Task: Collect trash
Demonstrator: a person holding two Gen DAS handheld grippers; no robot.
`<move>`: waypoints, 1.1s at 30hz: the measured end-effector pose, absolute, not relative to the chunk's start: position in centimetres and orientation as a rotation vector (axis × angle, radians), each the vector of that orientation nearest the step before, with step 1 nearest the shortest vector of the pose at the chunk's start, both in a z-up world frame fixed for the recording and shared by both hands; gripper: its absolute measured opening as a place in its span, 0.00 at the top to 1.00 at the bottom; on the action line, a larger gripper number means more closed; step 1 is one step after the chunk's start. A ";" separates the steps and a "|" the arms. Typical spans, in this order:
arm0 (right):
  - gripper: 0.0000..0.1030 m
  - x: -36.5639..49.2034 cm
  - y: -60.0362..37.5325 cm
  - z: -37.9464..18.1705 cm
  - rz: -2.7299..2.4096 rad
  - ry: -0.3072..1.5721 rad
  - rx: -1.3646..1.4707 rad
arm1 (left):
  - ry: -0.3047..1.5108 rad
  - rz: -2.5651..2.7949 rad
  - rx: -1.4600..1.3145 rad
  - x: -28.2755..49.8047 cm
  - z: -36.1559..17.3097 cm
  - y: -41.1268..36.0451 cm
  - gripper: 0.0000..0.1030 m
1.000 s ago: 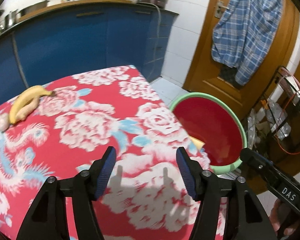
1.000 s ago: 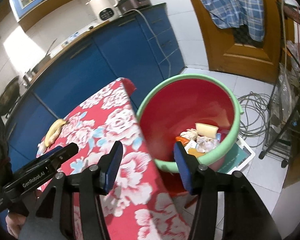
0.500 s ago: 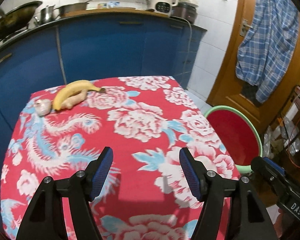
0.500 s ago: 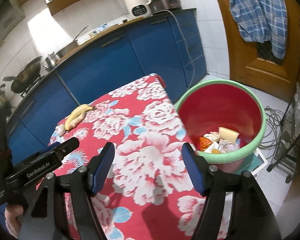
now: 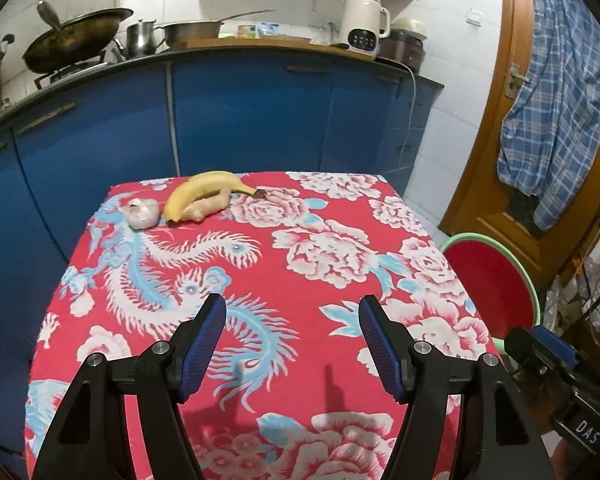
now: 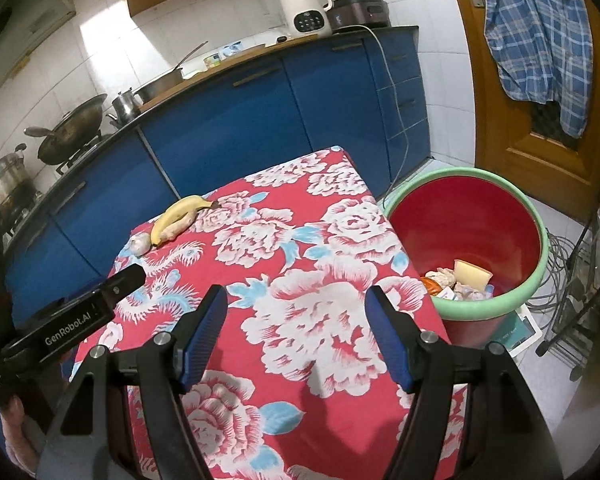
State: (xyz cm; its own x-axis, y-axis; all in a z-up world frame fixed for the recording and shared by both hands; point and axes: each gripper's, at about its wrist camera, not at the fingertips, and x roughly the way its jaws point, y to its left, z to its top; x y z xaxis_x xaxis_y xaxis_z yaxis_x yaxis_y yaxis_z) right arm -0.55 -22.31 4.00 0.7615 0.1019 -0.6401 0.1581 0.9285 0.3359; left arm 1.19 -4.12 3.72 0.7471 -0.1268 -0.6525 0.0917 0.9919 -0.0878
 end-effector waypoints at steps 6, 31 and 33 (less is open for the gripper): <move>0.30 -0.9 -21.6 4.2 -0.021 0.701 0.374 | 0.710 -0.099 -0.055 0.6 3.9 -3.6 0.32; 0.30 -1.4 -21.3 4.9 -0.019 0.697 0.372 | 0.686 -0.073 -0.058 -0.2 4.5 -3.1 0.32; 0.30 -1.4 -21.2 5.2 -0.017 0.698 0.370 | 0.685 -0.071 -0.059 -0.2 4.5 -3.0 0.32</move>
